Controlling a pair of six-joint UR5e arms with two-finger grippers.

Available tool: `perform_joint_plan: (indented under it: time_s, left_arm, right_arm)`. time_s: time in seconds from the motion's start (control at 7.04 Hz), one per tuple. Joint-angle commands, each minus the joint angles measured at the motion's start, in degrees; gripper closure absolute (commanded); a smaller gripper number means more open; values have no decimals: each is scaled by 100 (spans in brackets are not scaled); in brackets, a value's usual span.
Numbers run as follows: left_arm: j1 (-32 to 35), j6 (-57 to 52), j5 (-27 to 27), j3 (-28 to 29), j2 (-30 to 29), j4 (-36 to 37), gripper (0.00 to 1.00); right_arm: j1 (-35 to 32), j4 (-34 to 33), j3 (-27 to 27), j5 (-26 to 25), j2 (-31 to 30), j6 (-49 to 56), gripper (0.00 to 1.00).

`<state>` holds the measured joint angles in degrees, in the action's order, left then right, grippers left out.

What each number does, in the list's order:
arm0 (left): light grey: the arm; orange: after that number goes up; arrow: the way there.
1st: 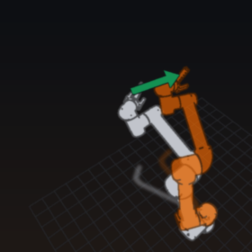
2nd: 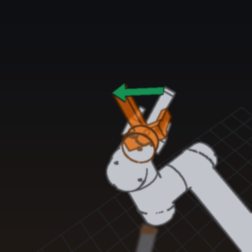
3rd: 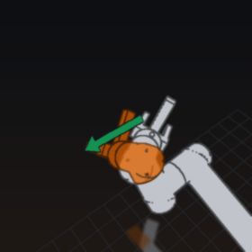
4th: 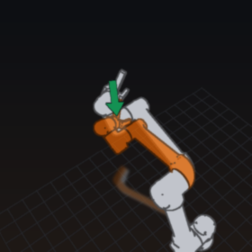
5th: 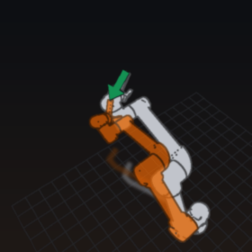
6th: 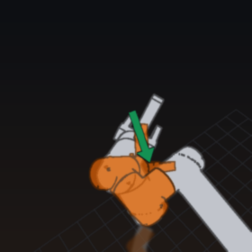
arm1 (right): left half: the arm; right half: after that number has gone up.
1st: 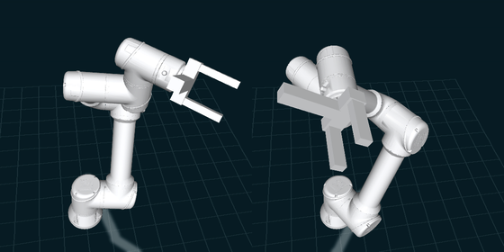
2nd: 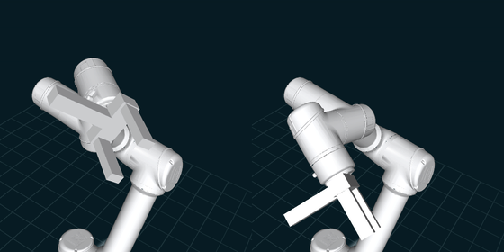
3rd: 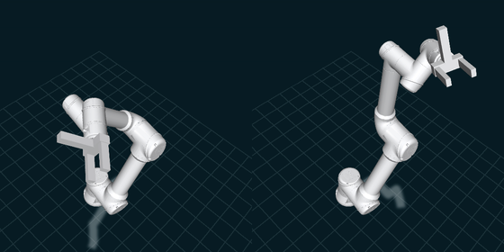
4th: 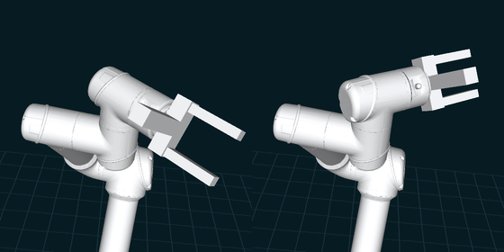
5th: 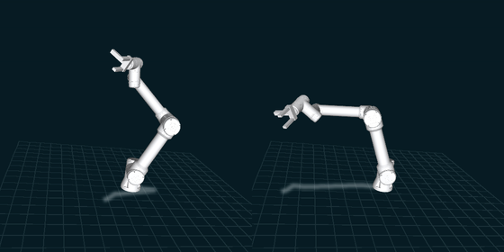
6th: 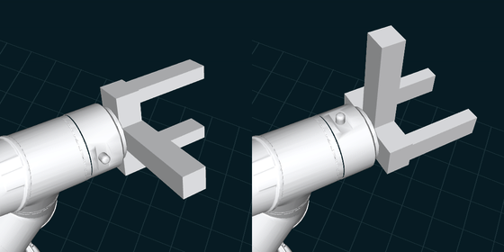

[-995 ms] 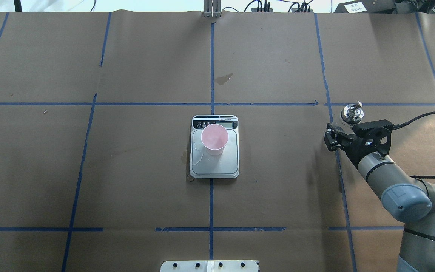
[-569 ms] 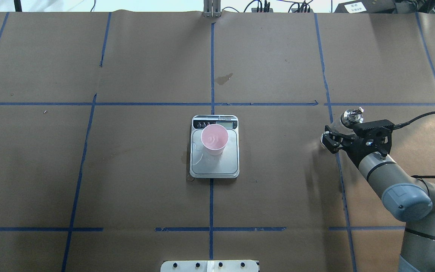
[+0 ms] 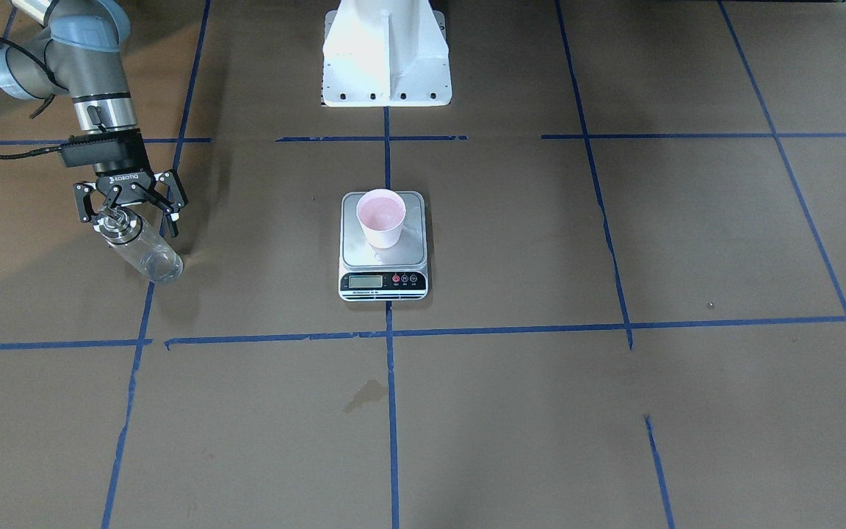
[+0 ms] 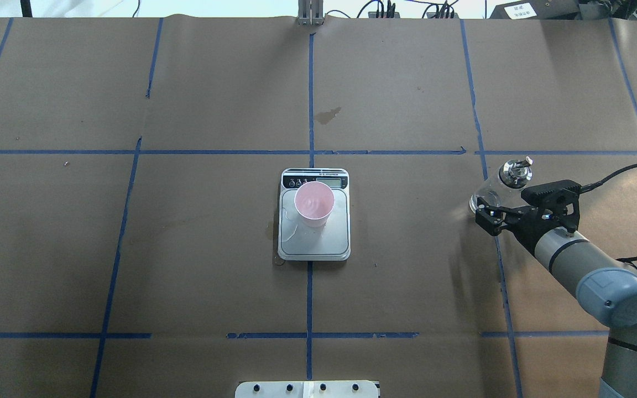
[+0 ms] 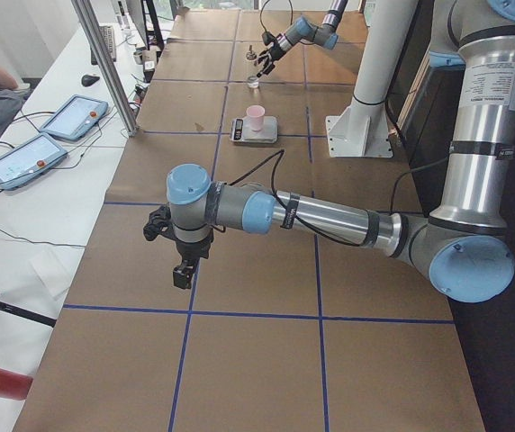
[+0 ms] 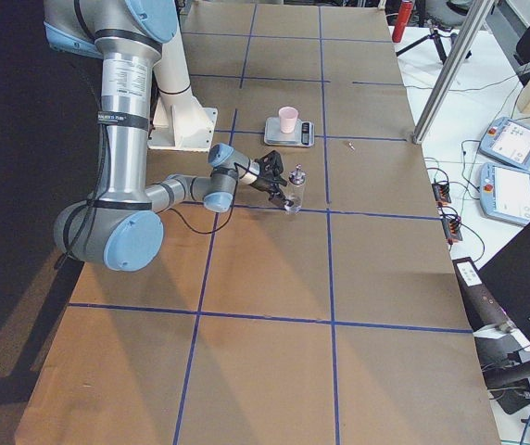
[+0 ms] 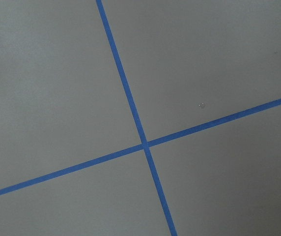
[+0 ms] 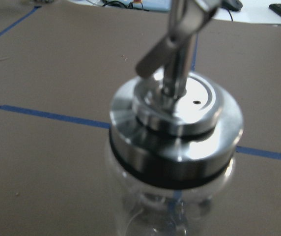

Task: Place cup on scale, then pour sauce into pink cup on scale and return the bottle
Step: 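Carry the bottle back and lower it onto the table with the right gripper, then open the right gripper and withdraw it from the bottle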

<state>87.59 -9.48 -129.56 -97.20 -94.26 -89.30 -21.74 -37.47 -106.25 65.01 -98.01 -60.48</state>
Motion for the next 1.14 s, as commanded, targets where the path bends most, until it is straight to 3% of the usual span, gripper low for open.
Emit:
perform_joint_plan:
  time_s: [0.0,0.14,0.28,0.57,0.85,0.99]
  left_arm:
    - [3,-1,-8,0,22,0,0]
    - [12,-1,-8,-9,22,0,0]
    - [21,-1,-8,0,13,0,0]
    - [21,-1,-8,-9,4,0,0]
    - [30,-1,-8,-9,-22,-8,0]
    - [30,-1,1,-148,-13,9,0]
  right_arm:
    - [-76,-1470,-995,1122,-157,-78,0]
    - [-120,-2787,-1733,1676,-140,-113,0]
    - [-381,-3931,-2132,2448,-26,-114,0]
    - [-1504,-5797,-2477,4223,727,61,0]
    - [-2654,-7119,-2584,5194,1142,1687,0]
    - [-3243,-7446,-2541,5537,1144,2950,0]
